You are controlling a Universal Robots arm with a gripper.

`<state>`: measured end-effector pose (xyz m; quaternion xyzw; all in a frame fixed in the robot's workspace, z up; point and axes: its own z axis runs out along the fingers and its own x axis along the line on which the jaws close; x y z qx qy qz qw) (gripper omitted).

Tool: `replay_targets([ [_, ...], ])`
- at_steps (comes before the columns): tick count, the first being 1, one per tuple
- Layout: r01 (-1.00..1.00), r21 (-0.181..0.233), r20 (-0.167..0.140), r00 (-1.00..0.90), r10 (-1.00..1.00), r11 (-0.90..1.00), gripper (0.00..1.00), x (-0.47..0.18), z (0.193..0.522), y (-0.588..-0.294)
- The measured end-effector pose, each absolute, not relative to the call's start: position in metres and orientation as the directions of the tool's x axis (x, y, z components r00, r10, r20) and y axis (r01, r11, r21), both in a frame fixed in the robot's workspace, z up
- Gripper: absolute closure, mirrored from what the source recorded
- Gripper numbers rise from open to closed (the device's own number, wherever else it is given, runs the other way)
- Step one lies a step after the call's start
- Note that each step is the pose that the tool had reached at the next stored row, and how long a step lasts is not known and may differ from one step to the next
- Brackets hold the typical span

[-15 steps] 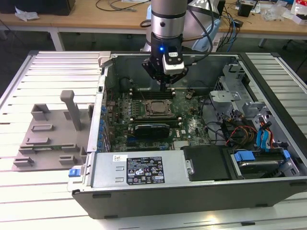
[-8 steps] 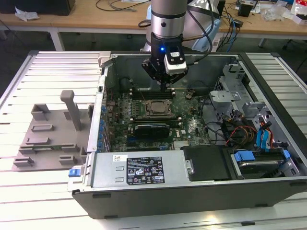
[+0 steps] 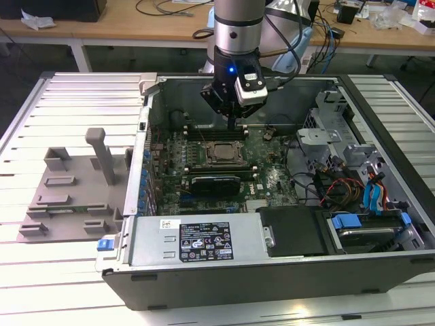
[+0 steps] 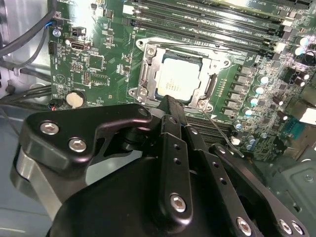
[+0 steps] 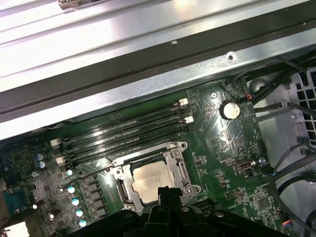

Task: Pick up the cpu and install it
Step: 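Install the first cpu locking lever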

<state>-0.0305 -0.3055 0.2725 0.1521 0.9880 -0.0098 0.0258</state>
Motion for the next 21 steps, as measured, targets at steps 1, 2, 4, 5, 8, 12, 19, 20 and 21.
replay_targets([
  [1,0.291,-0.011,-0.054,-0.956,0.29,0.957,0.89,-0.0305,0.2725,-0.3055],
  [2,0.287,-0.011,-0.054,-0.957,0.286,0.958,0.89,-0.0305,0.2725,-0.3055],
  [4,0.277,-0.012,-0.054,-0.96,0.276,0.961,0.89,-0.0305,0.2725,-0.3055],
  [5,0.274,-0.012,-0.054,-0.961,0.273,0.962,0.89,-0.0305,0.2725,-0.3055],
  [8,0.257,-0.012,-0.054,-0.965,0.256,0.966,0.89,-0.0305,0.2725,-0.3055],
  [12,0.239,-0.012,-0.054,-0.97,0.238,0.971,0.89,-0.0305,0.2725,-0.3055],
  [19,0.192,-0.012,-0.054,-0.98,0.191,0.981,0.89,-0.0305,0.2725,-0.3055],
  [20,0.182,-0.012,-0.054,-0.982,0.181,0.983,0.89,-0.0305,0.2725,-0.3055],
  [21,0.177,-0.012,-0.054,-0.983,0.176,0.984,0.89,-0.0305,0.2725,-0.3055],
])
